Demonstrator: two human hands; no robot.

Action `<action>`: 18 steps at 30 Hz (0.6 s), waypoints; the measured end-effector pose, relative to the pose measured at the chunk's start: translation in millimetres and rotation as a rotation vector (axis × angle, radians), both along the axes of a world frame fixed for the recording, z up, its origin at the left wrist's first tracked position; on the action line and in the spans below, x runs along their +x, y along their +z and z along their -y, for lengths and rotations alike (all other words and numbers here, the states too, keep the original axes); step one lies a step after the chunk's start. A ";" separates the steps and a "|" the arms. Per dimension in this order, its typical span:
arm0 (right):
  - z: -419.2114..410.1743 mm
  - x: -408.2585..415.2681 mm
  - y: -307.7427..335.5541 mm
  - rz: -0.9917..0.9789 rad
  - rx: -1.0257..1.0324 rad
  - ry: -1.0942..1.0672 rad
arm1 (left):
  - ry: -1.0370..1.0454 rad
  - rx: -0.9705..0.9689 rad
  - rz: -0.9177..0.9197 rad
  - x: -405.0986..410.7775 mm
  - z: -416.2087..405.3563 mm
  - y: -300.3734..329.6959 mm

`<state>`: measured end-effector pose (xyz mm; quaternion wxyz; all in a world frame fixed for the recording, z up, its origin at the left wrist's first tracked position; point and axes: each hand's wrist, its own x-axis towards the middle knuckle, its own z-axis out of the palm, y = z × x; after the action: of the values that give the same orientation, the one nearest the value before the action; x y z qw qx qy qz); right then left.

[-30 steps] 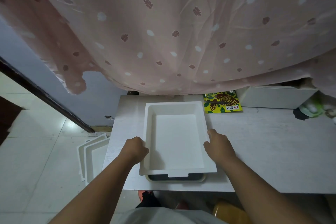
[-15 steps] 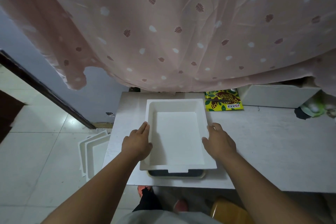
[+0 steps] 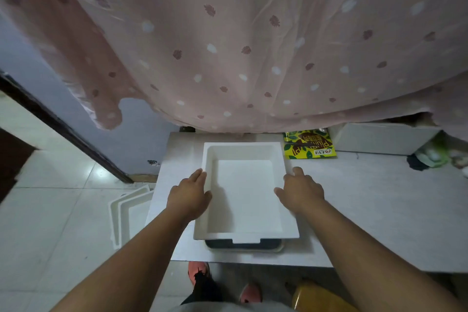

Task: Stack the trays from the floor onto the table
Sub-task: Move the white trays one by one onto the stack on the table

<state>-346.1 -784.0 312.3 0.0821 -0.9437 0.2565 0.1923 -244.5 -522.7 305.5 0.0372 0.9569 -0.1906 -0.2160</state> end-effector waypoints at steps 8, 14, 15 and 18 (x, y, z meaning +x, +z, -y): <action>-63.7 30.4 25.5 0.164 0.061 0.227 | 0.107 -0.235 0.116 11.5 -28.8 22.3; -137.7 49.2 39.9 0.271 0.238 0.351 | 0.252 -0.485 -0.054 10.7 -92.2 33.3; -152.4 51.1 40.2 0.278 0.275 0.352 | 0.254 -0.479 -0.040 9.4 -106.5 33.6; -197.5 58.9 39.0 0.262 0.352 0.361 | 0.232 -0.418 0.081 7.6 -154.0 32.0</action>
<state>-287.2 -586.5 351.3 0.2414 -0.9622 0.0340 0.1215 -236.9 -368.7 337.5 0.2515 0.9517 -0.1213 -0.1278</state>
